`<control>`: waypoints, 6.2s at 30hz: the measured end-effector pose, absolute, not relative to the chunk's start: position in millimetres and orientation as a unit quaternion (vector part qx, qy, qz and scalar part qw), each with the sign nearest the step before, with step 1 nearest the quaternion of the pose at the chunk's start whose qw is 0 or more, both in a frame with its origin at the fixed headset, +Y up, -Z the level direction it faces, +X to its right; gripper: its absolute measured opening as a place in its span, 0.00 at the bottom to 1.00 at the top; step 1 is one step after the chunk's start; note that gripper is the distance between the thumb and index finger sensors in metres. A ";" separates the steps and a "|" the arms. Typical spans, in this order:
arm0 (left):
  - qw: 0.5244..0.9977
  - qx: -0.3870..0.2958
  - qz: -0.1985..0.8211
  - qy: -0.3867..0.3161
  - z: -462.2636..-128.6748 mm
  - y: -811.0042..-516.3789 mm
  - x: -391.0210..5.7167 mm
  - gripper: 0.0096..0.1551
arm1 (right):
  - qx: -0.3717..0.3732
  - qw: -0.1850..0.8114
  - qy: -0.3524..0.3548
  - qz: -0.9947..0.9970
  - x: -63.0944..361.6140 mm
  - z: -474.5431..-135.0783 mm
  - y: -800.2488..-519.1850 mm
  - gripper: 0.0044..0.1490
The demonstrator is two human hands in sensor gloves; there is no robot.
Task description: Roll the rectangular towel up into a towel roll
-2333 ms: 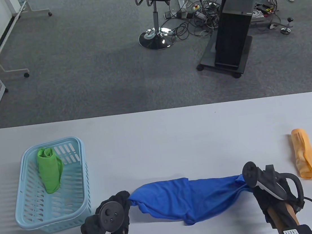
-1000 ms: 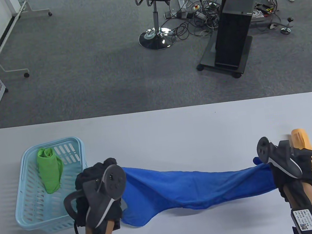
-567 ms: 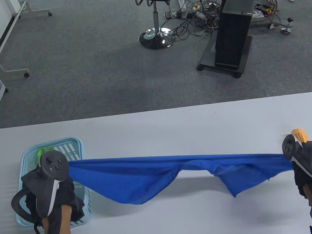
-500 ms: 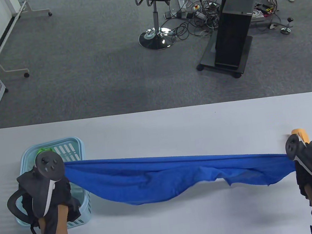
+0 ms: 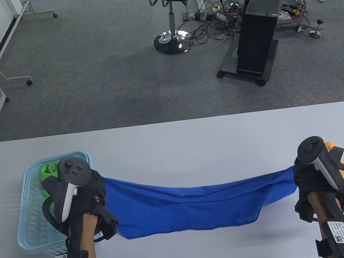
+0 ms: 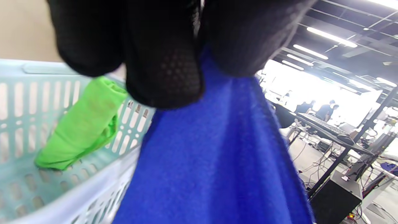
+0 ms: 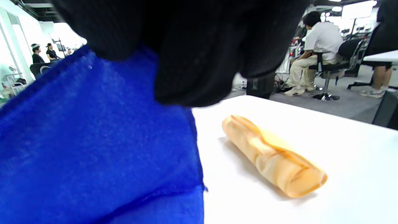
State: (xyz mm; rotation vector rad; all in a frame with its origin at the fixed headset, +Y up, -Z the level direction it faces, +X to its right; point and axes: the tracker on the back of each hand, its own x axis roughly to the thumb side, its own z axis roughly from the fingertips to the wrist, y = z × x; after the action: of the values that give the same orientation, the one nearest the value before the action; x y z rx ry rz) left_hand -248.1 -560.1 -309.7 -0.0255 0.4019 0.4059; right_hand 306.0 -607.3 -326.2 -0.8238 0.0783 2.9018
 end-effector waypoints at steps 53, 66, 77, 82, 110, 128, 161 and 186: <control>0.747 0.160 0.645 0.034 -349.5 -528.0 -272.9 0.26 | -0.248 0.509 -0.231 0.791 369.6 -337.8 -553.7 0.28; 0.976 0.001 0.188 0.112 -286.4 -604.4 -255.3 0.22 | -0.280 0.371 -0.081 0.882 388.0 -271.0 -657.3 0.28; 0.985 0.011 0.041 0.168 -292.7 -615.7 -236.1 0.23 | -0.296 0.280 -0.039 0.912 395.8 -276.3 -659.7 0.29; 0.984 -0.004 -0.024 0.179 -311.4 -620.9 -220.3 0.24 | -0.293 0.224 0.003 0.930 391.5 -296.8 -674.5 0.29; 0.989 -0.049 0.132 0.047 -297.5 -618.9 -133.8 0.35 | -0.194 0.159 0.048 0.967 297.9 -335.0 -683.9 0.41; 0.989 -0.070 0.122 -0.040 -265.7 -747.4 -18.9 0.32 | -0.051 0.127 0.117 0.984 198.0 -349.9 -723.8 0.43; 0.991 0.056 0.114 -0.038 -264.2 -717.9 -50.1 0.22 | -0.029 0.414 0.175 0.893 162.7 -378.1 -715.4 0.30; 0.912 -0.041 0.407 0.031 -264.9 -647.7 -109.3 0.47 | -0.005 0.602 0.092 0.793 165.9 -314.5 -640.4 0.36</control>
State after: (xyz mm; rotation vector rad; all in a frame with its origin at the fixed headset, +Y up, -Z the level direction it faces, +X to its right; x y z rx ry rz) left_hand -109.3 -647.7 -264.9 -0.0835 0.0634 0.8384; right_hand 165.9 -640.4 -314.5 -0.0106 0.2121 1.8371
